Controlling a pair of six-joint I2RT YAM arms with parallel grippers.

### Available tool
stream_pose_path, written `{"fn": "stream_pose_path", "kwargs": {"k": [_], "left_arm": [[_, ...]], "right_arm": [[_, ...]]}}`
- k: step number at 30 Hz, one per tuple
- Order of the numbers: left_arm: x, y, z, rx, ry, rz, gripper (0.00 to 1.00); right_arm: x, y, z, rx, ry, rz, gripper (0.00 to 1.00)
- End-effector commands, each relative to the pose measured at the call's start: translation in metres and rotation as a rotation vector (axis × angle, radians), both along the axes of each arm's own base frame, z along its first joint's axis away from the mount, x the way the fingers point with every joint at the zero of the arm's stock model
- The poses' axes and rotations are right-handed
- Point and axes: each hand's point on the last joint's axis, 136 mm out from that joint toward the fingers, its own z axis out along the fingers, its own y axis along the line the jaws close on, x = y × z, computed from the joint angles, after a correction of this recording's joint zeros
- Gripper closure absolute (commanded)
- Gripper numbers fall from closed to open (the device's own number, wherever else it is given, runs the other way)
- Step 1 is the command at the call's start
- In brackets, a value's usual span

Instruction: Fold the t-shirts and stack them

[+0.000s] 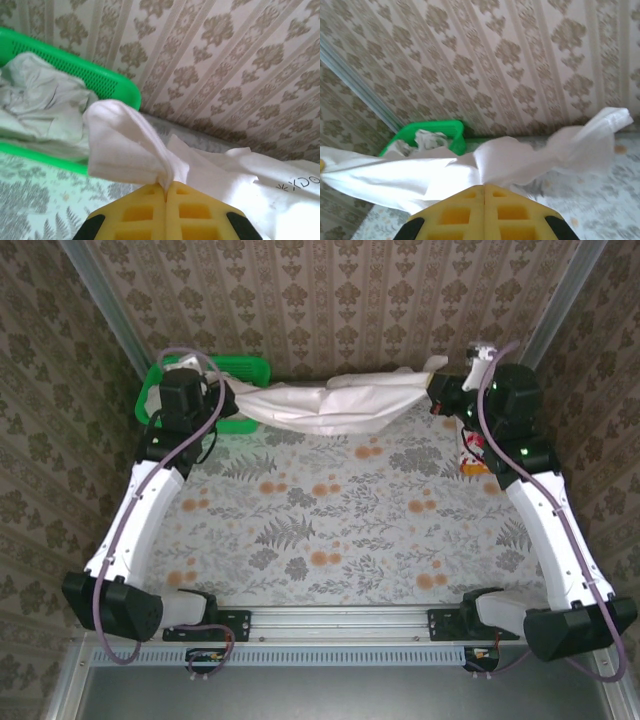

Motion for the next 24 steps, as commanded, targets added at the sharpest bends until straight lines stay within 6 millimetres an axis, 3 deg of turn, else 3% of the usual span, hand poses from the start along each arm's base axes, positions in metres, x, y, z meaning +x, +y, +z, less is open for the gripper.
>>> {"fn": "stream_pose_path", "kwargs": {"k": [1,3,5,6,10,15,21,24], "left_arm": [[-0.015,-0.008,-0.047,-0.078,0.096,-0.026,0.84],[-0.029,-0.015,-0.08,-0.101,0.152,-0.043,0.45],[-0.046,-0.014,-0.114,-0.078,0.206,-0.041,0.12],[-0.053,-0.009,-0.124,-0.062,0.22,-0.025,0.03],[-0.074,0.022,-0.145,0.056,0.247,0.061,0.0],[-0.067,0.041,-0.166,0.088,0.298,0.093,0.0],[-0.033,0.028,-0.198,0.115,0.355,0.019,0.07],[-0.014,0.013,-0.213,0.142,0.39,-0.039,0.09]], "right_arm": [[0.004,-0.029,-0.055,-0.007,0.118,-0.122,0.81],[0.004,-0.044,-0.088,-0.012,0.199,-0.178,0.37],[-0.002,-0.051,-0.116,-0.04,0.267,-0.191,0.13],[-0.006,-0.051,-0.126,-0.055,0.288,-0.188,0.08],[-0.026,-0.043,-0.169,-0.067,0.38,-0.14,0.02],[-0.05,-0.009,-0.224,-0.066,0.508,-0.029,0.02],[-0.072,0.052,-0.285,-0.048,0.643,0.086,0.05],[-0.077,0.06,-0.31,-0.05,0.717,0.063,0.06]]}}
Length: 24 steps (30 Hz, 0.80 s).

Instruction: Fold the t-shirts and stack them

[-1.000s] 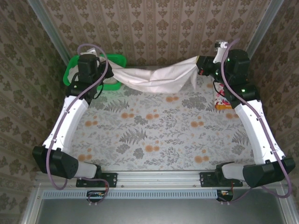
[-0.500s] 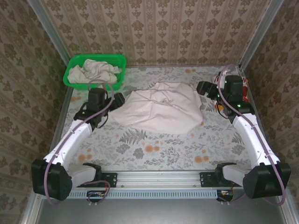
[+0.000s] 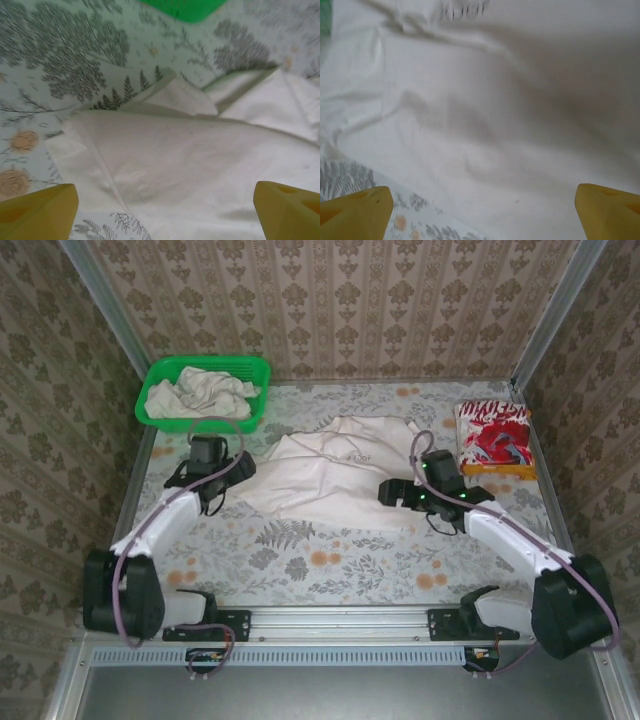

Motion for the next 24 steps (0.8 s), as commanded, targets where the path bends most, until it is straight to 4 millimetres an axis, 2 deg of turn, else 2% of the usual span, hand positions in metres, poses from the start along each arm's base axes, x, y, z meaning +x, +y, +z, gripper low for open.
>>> {"fn": "stream_pose_path", "kwargs": {"k": [1,3,6,9,12,14,16,18,21,24], "left_arm": [[0.03,-0.02,0.008,0.013,-0.037,-0.094,0.09],[0.035,-0.023,-0.007,0.029,0.008,-0.093,0.1],[0.037,-0.026,-0.031,0.027,0.07,-0.086,0.15],[0.031,-0.028,-0.055,0.007,0.132,-0.075,0.26],[0.018,-0.033,-0.073,-0.029,0.173,-0.057,0.42],[0.005,-0.038,-0.086,-0.05,0.206,-0.053,0.52],[-0.009,-0.046,-0.097,-0.07,0.234,-0.057,0.57],[-0.024,-0.053,-0.108,-0.079,0.27,-0.067,0.59],[-0.06,-0.065,-0.124,-0.099,0.343,-0.071,0.59],[-0.092,-0.086,-0.128,-0.119,0.362,-0.09,0.59]], "right_arm": [[0.002,0.006,-0.021,0.035,0.056,-0.078,0.07],[0.0,0.008,-0.034,0.059,0.095,-0.103,0.09],[0.0,0.005,-0.048,0.053,0.14,-0.135,0.12],[0.005,0.0,-0.064,0.021,0.193,-0.155,0.19],[0.013,-0.006,-0.072,-0.004,0.22,-0.172,0.27],[0.022,-0.012,-0.076,0.002,0.238,-0.196,0.33],[0.036,-0.017,-0.074,0.027,0.244,-0.221,0.36],[0.05,-0.022,-0.075,0.057,0.25,-0.241,0.36],[0.076,-0.033,-0.076,0.083,0.25,-0.278,0.37],[0.102,-0.047,-0.074,0.078,0.239,-0.308,0.37]]}}
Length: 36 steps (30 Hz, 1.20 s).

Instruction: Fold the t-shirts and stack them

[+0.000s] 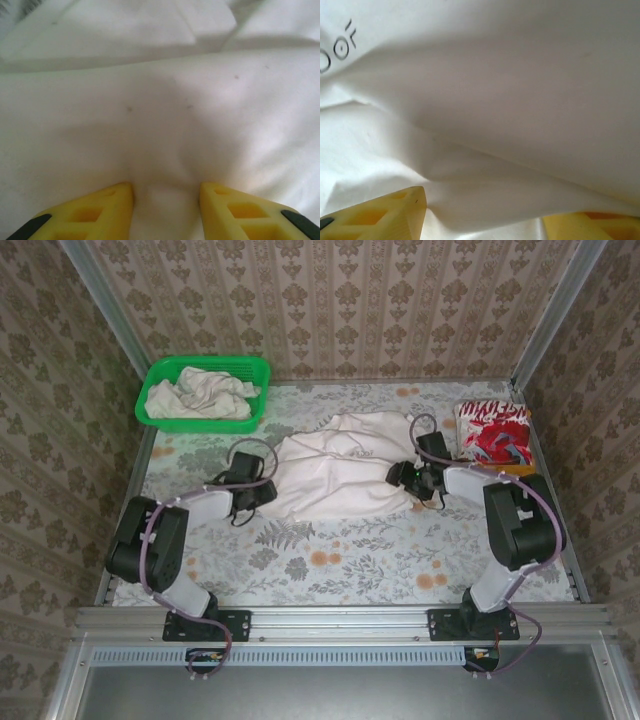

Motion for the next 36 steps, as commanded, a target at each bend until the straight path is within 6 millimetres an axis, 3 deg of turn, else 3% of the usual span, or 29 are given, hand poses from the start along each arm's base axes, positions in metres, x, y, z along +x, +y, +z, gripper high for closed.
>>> {"fn": "stream_pose_path", "kwargs": {"k": [1,5,9,12,15,18,20,23,25,32,36], "left_arm": [[-0.067,-0.019,-0.032,-0.031,0.189,-0.01,0.59],[-0.074,-0.062,-0.008,-0.087,0.122,-0.059,0.55],[-0.063,-0.1,0.03,-0.087,-0.006,-0.121,0.49],[-0.051,-0.103,0.049,-0.058,-0.065,-0.121,0.39],[-0.039,-0.083,0.067,-0.043,-0.103,-0.083,0.28],[-0.029,-0.05,0.075,-0.027,-0.105,-0.032,0.17],[-0.025,-0.028,0.069,-0.027,-0.05,-0.005,0.11],[-0.024,-0.001,0.058,0.001,0.02,0.029,0.09],[-0.024,0.01,0.053,0.003,0.045,0.044,0.13],[-0.005,0.001,0.031,-0.093,0.104,0.041,0.34],[0.011,-0.012,0.019,-0.131,0.125,0.03,0.41]], "right_arm": [[0.021,-0.014,-0.004,0.003,0.021,-0.026,0.37],[0.064,-0.022,-0.001,-0.003,0.016,-0.014,0.37],[0.104,-0.02,-0.005,0.02,0.016,0.0,0.36],[0.132,-0.012,0.012,0.047,-0.024,0.031,0.35],[0.144,-0.004,0.05,0.038,-0.124,0.066,0.32],[0.137,-0.001,0.087,-0.035,-0.227,0.093,0.28],[0.126,0.003,0.104,-0.082,-0.275,0.105,0.25],[0.107,0.016,0.116,-0.128,-0.314,0.139,0.21],[0.09,0.031,0.116,-0.145,-0.316,0.179,0.21],[0.037,0.096,0.104,-0.099,-0.256,0.329,0.26],[0.003,0.139,0.084,-0.085,-0.182,0.447,0.26]]}}
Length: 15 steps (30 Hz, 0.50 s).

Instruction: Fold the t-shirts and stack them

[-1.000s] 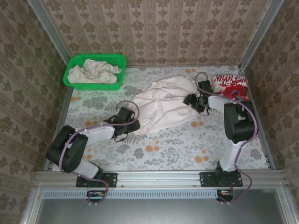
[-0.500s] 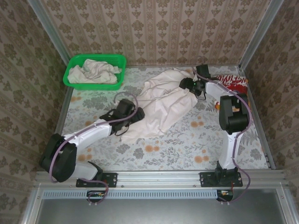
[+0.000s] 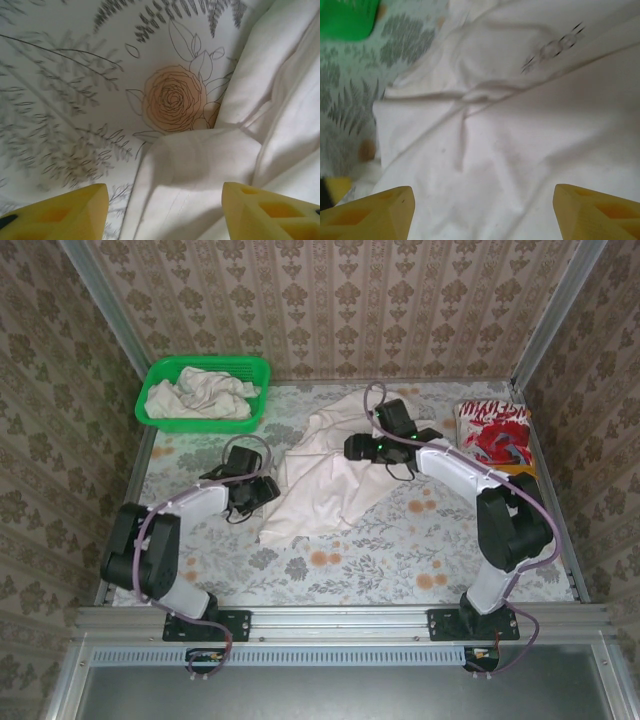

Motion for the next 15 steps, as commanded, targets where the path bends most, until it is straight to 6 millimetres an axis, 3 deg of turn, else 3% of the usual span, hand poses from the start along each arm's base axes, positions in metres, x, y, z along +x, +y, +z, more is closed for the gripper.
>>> {"fn": "stream_pose_path", "kwargs": {"k": [1,6,12,15], "left_arm": [[0.022,-0.02,0.006,-0.075,-0.03,-0.032,0.43],[0.03,-0.025,-0.008,-0.088,-0.004,-0.025,0.56],[0.027,-0.025,-0.023,-0.095,0.02,-0.013,0.89],[0.024,-0.024,-0.029,-0.092,0.033,-0.019,1.0]], "right_arm": [[-0.035,0.026,-0.026,-0.037,0.102,0.078,0.26],[-0.079,0.058,-0.052,-0.083,0.176,0.172,0.26],[-0.115,0.028,-0.071,-0.158,0.243,0.105,0.31],[-0.133,0.019,-0.081,-0.209,0.297,0.124,0.32]]}}
